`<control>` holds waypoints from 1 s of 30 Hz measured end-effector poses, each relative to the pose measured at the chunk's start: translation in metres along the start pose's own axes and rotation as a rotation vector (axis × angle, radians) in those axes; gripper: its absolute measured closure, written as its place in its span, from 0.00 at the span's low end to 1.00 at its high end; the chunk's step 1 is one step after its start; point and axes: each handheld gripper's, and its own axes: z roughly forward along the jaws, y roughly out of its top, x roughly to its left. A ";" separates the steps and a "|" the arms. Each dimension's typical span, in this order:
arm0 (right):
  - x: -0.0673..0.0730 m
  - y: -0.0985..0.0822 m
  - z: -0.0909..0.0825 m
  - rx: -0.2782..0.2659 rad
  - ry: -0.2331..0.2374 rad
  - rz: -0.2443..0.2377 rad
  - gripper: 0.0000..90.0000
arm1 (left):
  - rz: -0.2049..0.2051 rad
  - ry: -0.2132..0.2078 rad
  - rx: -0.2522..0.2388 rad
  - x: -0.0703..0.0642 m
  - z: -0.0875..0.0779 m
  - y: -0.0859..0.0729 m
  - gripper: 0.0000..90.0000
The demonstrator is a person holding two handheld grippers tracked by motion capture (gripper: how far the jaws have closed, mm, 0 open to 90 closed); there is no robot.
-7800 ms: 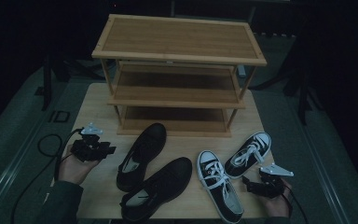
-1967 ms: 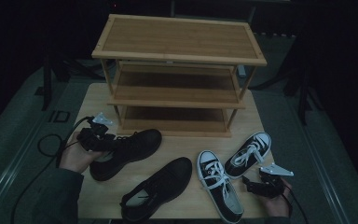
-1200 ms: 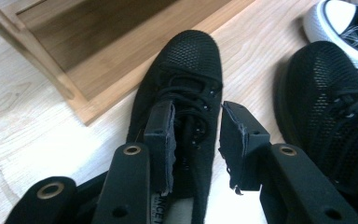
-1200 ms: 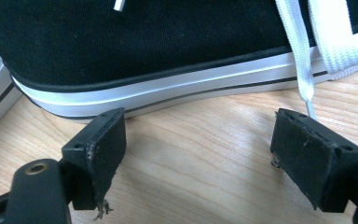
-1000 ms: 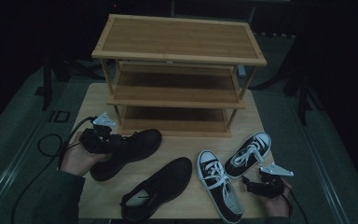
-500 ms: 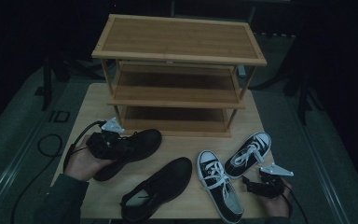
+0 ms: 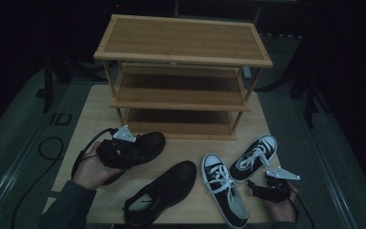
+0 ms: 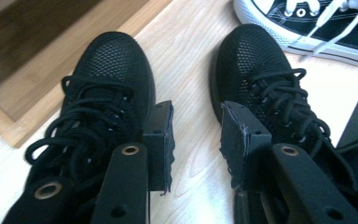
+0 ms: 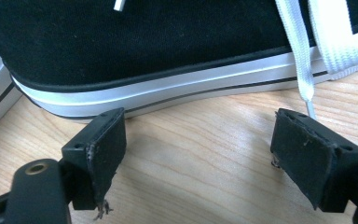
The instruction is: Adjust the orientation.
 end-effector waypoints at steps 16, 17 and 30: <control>0.000 0.000 0.000 0.001 0.000 0.002 0.20 | 0.036 -0.045 0.010 -0.013 0.006 -0.001 0.71; 0.000 0.000 0.000 0.001 0.000 0.002 0.20 | 0.036 -0.046 0.014 -0.013 0.006 -0.001 0.71; 0.000 0.000 0.000 0.000 0.000 0.000 0.20 | 0.055 -0.064 0.005 -0.022 0.004 -0.002 0.70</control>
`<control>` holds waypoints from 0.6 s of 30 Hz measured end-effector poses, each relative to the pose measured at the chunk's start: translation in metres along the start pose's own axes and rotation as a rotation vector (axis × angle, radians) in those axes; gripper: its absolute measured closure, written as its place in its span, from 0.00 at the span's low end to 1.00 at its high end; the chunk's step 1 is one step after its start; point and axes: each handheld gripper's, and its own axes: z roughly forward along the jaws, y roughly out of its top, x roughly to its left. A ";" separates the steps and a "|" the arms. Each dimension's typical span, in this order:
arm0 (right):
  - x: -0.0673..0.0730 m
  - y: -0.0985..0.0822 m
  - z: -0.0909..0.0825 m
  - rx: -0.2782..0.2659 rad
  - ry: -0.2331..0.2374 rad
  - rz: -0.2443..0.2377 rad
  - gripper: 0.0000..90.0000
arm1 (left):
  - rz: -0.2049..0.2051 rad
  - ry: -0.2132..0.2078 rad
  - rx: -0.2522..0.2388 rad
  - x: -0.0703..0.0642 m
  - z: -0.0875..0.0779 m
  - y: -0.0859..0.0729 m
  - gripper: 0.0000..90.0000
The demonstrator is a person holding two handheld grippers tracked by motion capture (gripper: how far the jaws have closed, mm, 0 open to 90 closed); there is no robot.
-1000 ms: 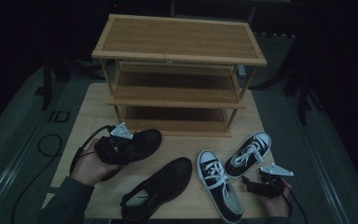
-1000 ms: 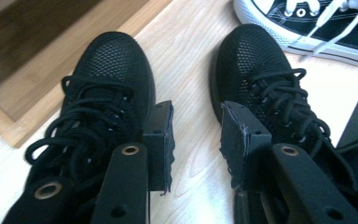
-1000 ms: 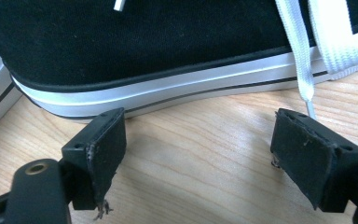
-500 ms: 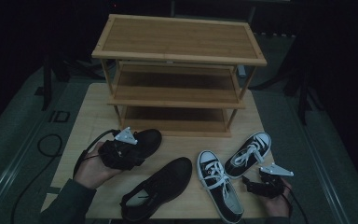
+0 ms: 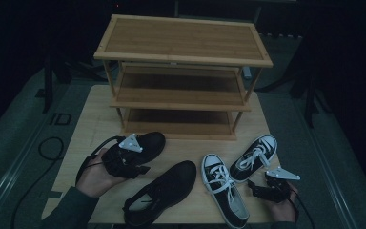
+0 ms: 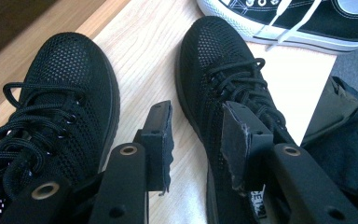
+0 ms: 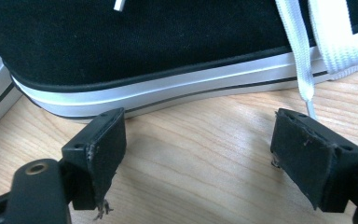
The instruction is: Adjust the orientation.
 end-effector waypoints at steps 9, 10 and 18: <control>0.000 0.000 0.000 0.000 0.000 0.000 0.20 | 0.002 -0.021 -0.008 -0.004 -0.002 -0.001 0.69; 0.000 0.000 0.000 0.000 0.000 0.000 0.20 | 0.002 -0.023 -0.011 -0.004 -0.002 -0.002 0.69; 0.000 0.000 0.000 -0.001 -0.001 0.000 0.20 | 0.007 -0.034 -0.008 -0.008 -0.002 -0.005 0.69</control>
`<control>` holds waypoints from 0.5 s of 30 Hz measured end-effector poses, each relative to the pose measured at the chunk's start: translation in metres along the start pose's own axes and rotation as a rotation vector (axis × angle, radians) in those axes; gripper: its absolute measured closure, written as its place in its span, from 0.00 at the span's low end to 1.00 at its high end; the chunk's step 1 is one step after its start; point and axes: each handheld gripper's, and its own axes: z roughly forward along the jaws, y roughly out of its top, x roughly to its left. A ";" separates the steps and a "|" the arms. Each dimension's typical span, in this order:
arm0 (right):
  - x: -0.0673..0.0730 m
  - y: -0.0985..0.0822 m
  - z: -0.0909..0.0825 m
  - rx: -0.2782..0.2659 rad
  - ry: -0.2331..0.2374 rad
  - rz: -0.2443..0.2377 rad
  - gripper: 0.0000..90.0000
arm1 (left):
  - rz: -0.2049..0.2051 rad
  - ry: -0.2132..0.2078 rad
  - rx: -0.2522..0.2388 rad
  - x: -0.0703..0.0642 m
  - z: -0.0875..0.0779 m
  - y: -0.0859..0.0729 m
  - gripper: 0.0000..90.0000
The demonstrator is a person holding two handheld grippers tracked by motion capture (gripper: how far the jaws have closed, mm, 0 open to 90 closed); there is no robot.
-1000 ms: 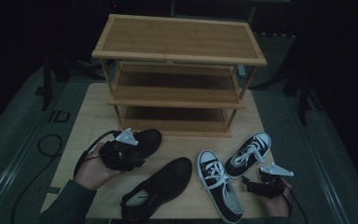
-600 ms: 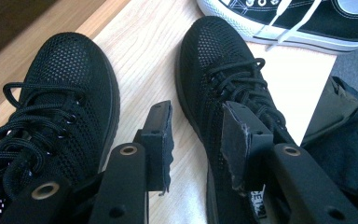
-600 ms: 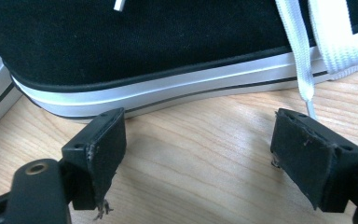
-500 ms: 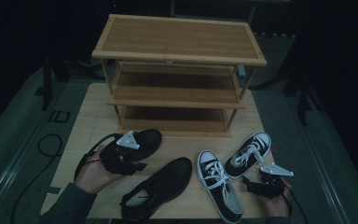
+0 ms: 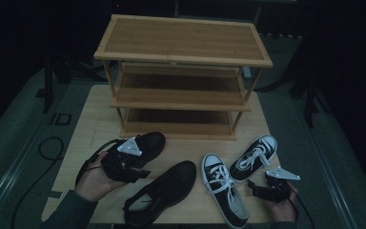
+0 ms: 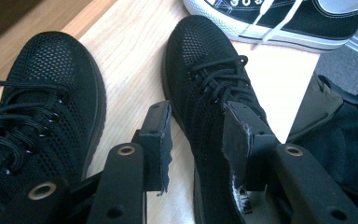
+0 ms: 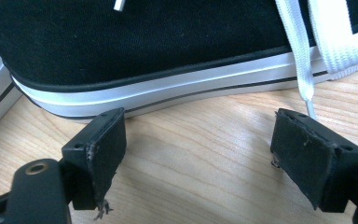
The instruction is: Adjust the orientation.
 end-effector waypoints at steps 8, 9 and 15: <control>0.000 0.000 0.000 0.001 -0.001 0.000 0.20 | 0.007 -0.006 0.001 -0.003 0.000 -0.002 0.69; 0.000 0.000 0.000 0.001 -0.001 0.000 0.20 | 0.008 -0.005 0.002 -0.003 0.000 -0.002 0.69; 0.000 0.000 0.000 0.001 -0.001 0.000 0.20 | 0.017 -0.011 0.000 -0.007 0.001 -0.002 0.69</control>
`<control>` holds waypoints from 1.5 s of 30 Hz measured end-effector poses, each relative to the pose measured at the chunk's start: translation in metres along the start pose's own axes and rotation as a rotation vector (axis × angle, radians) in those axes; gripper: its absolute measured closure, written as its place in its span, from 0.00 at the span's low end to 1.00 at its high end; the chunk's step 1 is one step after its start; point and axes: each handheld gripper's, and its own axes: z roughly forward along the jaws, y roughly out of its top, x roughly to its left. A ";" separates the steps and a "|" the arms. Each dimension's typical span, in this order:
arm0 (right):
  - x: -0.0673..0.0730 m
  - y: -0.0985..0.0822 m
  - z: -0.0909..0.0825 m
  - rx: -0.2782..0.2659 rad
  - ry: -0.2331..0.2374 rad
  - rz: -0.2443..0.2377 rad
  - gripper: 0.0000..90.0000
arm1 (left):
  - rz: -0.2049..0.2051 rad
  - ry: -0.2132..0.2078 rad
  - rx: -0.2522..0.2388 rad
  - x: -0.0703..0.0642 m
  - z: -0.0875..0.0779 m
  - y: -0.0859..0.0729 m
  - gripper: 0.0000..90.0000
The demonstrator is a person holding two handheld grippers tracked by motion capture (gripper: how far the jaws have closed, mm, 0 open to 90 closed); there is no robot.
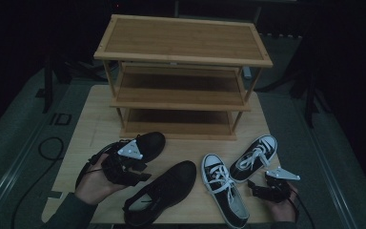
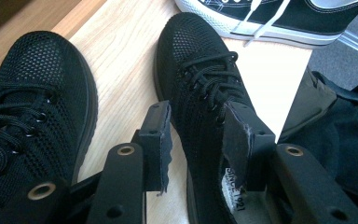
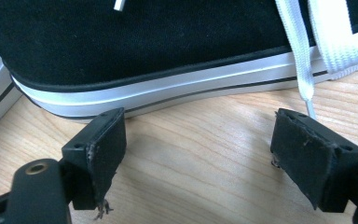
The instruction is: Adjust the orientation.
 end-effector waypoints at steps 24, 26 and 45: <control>0.000 0.000 0.000 0.001 0.000 -0.002 0.20 | 0.021 -0.036 0.009 -0.015 0.008 -0.006 0.68; 0.000 0.000 0.000 0.001 0.000 -0.001 0.20 | 0.024 -0.041 0.014 -0.016 0.010 -0.007 0.68; 0.000 0.000 0.000 0.001 0.000 -0.001 0.20 | 0.029 0.066 0.156 -0.019 0.058 -0.011 0.84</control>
